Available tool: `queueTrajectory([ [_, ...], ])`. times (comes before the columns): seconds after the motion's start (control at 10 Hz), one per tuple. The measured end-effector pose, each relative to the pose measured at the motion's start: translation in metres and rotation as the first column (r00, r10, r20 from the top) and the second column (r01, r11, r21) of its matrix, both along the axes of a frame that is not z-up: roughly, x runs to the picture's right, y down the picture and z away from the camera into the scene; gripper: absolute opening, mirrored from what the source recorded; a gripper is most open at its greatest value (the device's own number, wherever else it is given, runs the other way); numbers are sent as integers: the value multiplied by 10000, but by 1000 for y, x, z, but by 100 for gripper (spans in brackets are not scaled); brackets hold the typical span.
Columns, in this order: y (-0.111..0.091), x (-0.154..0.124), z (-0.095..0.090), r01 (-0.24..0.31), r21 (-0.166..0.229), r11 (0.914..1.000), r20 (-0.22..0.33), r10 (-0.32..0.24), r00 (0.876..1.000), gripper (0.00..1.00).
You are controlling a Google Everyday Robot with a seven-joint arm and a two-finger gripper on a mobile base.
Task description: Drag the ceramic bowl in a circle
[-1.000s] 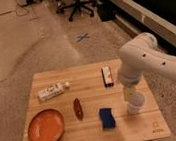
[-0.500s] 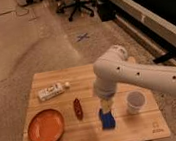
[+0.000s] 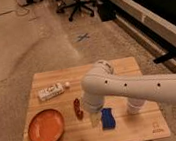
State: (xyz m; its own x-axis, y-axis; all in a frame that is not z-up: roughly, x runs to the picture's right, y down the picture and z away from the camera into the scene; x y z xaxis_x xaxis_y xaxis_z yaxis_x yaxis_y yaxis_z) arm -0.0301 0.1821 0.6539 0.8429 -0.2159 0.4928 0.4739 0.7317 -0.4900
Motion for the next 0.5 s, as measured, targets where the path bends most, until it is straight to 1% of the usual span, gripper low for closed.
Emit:
queueTrajectory([
  [0.4, 0, 0, 0, 16, 11, 10000, 10, -16, 10000, 65],
  [0.5, 0, -1, 3, 73, 48, 10000, 92, -73, 9999, 65],
])
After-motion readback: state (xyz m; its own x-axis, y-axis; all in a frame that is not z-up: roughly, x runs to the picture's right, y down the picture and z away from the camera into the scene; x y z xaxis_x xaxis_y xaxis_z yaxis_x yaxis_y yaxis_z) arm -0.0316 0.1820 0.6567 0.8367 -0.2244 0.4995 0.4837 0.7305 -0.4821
